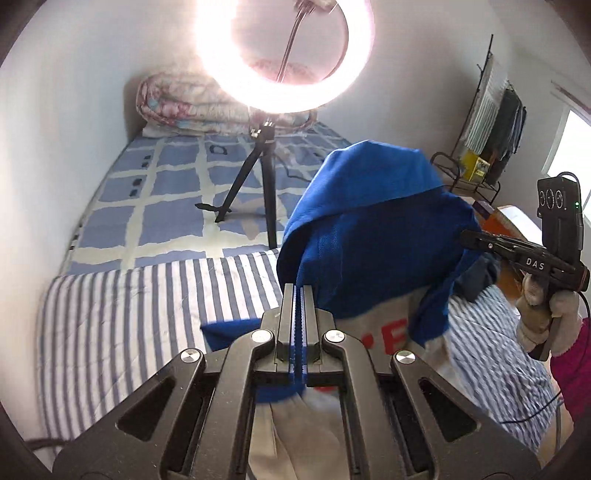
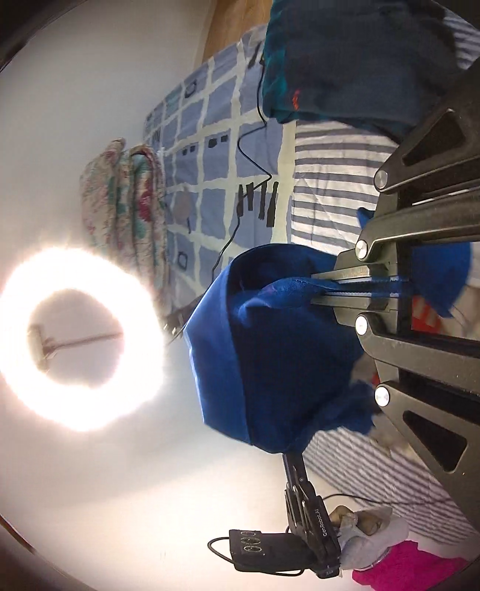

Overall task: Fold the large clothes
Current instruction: 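Fold the blue collar end over the folded hem with both tools, then open both tools and release the folded bundle, then press and smooth the blue top of the bundle with both tools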

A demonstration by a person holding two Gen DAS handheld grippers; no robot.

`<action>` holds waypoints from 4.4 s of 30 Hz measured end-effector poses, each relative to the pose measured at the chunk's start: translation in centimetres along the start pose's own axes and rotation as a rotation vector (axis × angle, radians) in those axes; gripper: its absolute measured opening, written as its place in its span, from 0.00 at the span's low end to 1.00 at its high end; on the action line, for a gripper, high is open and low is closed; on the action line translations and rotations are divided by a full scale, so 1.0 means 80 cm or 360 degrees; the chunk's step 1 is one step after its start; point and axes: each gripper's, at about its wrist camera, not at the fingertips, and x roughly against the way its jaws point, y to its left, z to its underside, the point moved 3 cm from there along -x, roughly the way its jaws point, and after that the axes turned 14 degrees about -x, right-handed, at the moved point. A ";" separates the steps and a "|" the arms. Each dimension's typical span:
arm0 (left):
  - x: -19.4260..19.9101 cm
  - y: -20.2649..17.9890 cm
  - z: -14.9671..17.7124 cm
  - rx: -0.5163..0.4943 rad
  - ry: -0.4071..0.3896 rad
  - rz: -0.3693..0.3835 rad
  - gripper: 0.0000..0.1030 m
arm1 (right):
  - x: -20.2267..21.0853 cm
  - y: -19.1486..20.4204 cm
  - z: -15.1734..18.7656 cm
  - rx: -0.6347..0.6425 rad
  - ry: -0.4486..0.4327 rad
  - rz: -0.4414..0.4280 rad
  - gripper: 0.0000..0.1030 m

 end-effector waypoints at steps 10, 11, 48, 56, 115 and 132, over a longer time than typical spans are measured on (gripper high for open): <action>0.166 -0.081 0.044 -0.0037 -0.0110 0.0010 0.00 | 0.140 0.086 0.108 0.0147 0.0061 -0.0062 0.00; 0.182 -0.091 0.056 -0.0030 -0.0112 0.0025 0.00 | 0.149 0.089 0.121 0.0147 0.0067 -0.0060 0.00; 0.638 -0.221 0.159 0.0059 -0.0431 -0.0093 0.28 | 0.540 0.224 0.310 0.0542 -0.0186 0.0189 0.39; 0.725 -0.228 0.131 0.0015 -0.0550 -0.0183 0.47 | 0.618 0.263 0.267 0.0641 -0.0414 0.0235 0.53; 0.108 -0.096 0.331 0.0861 0.0357 0.0205 0.05 | 0.124 -0.048 0.392 -0.0718 0.0658 -0.0215 0.00; 0.155 -0.117 0.195 0.0449 0.0116 -0.0041 0.34 | 0.154 0.020 0.267 -0.0149 0.0239 -0.0005 0.30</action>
